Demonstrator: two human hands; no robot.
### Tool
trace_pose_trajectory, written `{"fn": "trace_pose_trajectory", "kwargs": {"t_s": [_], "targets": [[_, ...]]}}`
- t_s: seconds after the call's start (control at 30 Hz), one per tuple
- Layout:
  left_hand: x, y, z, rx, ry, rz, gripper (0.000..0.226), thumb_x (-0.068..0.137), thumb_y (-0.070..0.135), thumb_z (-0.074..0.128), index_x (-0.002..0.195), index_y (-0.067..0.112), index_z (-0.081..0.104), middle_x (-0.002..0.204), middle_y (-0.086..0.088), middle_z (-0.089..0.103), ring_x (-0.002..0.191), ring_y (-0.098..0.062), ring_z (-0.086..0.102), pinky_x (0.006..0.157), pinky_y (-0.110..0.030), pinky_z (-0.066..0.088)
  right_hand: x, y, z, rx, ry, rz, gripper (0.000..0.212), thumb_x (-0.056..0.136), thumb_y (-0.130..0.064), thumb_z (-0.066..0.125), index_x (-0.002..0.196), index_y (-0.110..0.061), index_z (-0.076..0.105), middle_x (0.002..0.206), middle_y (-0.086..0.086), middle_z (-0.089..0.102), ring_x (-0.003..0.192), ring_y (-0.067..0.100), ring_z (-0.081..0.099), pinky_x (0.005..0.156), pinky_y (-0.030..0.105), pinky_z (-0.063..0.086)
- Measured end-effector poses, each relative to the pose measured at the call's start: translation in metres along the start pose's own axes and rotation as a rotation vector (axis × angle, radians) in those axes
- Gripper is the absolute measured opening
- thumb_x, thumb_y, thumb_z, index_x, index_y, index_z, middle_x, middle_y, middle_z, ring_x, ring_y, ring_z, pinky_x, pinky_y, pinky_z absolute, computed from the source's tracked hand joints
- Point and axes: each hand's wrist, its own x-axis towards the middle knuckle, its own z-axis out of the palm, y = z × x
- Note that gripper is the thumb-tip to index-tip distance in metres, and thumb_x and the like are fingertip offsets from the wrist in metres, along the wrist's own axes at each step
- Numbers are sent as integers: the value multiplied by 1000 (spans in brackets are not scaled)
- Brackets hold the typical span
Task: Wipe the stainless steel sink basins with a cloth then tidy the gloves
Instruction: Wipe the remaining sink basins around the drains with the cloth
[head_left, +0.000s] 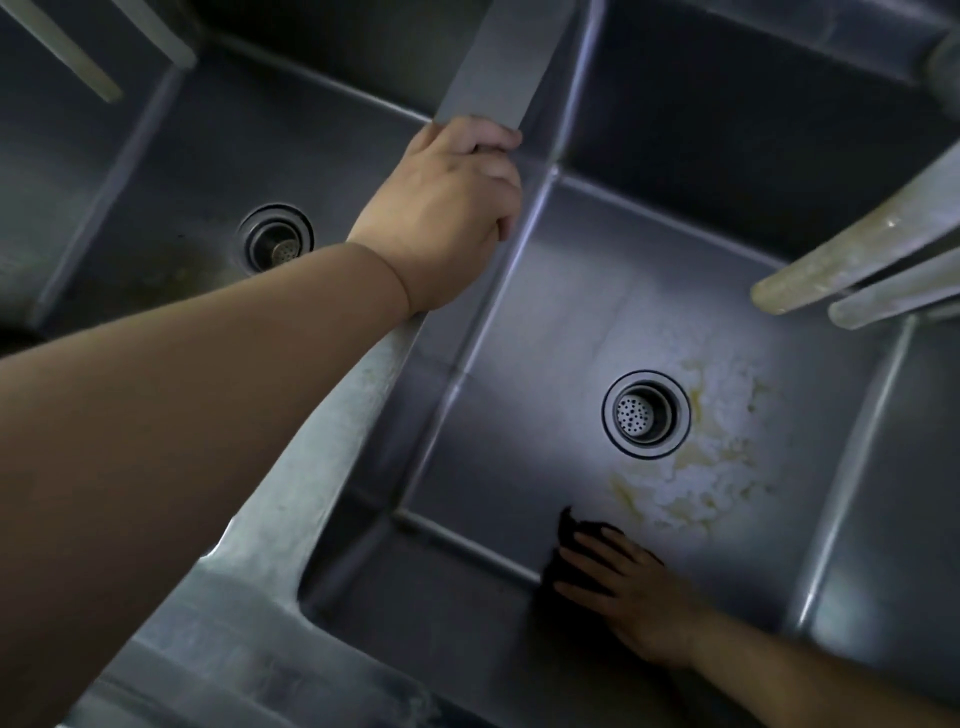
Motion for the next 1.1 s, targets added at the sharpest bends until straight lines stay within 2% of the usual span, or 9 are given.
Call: {"fn": "trace_pose_trajectory", "kwargs": {"t_s": [0.13,0.2,0.27,0.5,0.6,0.7,0.8,0.97,1.1], "targets": [[1,-4,3,-25,0,-8,20,83,7,51,76,15,68,108,3,67,130,-22,40,99,-26,20,60,10,-11,43,30,-20,58,87,-47,45,142,-30,40,149,8,39,140,37,26,112,53,21],[1,-7,5,-21,-4,-24,19,84,10,51,78,17,68,116,4,63,131,-23,38,97,-22,17,102,26,-17,50,76,30,52,93,-45,37,143,-28,40,148,10,40,141,39,23,112,54,21],[1,-7,5,-28,13,-5,18,83,9,52,76,16,67,110,5,65,130,-23,40,96,-23,17,141,52,-29,41,138,116,52,93,-42,39,143,-26,41,147,12,41,140,41,23,113,55,19],[2,-1,2,32,-6,32,19,78,9,51,75,16,69,99,4,68,127,-24,43,99,-32,23,187,176,-80,30,349,581,55,89,-34,48,142,-21,42,143,16,43,136,41,30,111,50,24],[1,0,1,67,0,48,22,78,11,48,76,17,69,98,3,68,126,-26,44,100,-36,25,164,217,-83,33,341,853,61,89,-34,47,146,-22,33,149,17,34,139,41,23,113,53,21],[2,1,2,89,16,66,21,78,9,49,76,15,69,96,1,69,125,-27,45,100,-35,24,130,222,-71,114,314,1069,62,93,-42,30,151,-27,16,157,13,17,144,35,8,117,51,10],[1,4,3,140,57,81,18,76,5,54,73,11,70,92,-3,69,121,-31,50,98,-37,28,122,187,-63,166,346,1210,65,90,-43,25,151,-24,13,155,18,19,142,35,9,116,53,11],[1,10,1,233,7,116,16,73,0,57,74,7,71,89,-8,70,119,-35,53,96,-46,39,180,109,-65,141,225,1098,76,80,-46,40,148,-15,27,150,22,29,138,43,20,112,57,15],[5,21,7,410,-69,279,31,82,7,40,85,9,70,97,-12,69,119,-33,54,102,-43,42,229,128,-75,114,207,990,73,86,-44,38,150,-20,13,156,17,19,143,40,11,115,54,5]]}}
